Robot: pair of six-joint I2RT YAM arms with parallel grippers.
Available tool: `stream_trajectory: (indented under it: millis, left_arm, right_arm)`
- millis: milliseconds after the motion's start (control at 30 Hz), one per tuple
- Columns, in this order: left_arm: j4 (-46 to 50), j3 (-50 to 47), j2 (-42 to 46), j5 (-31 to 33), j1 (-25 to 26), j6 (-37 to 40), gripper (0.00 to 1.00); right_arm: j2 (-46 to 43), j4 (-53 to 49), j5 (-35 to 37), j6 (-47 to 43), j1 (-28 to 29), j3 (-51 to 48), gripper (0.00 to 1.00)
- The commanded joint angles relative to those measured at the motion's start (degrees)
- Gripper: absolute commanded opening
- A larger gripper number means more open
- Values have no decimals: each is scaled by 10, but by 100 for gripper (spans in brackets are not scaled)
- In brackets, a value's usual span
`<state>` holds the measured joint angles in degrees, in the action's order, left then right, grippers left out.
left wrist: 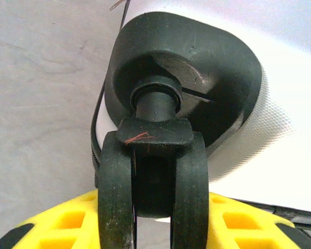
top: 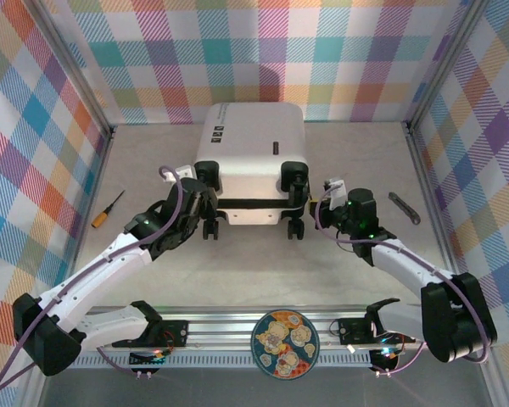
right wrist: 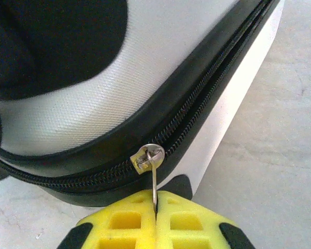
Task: Pack the luggage
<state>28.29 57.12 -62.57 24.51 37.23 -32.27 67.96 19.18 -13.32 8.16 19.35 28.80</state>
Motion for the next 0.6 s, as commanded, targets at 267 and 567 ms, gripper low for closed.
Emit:
stream_trajectory:
  millis: [267, 567]
  left_arm:
    - [34, 62, 0, 48, -19, 64, 8]
    - [55, 68, 16, 23, -19, 67, 33]
  right_arm:
    - [-5, 56, 67, -35, 111, -15, 0]
    - [5, 63, 63, -38, 125, -28, 0]
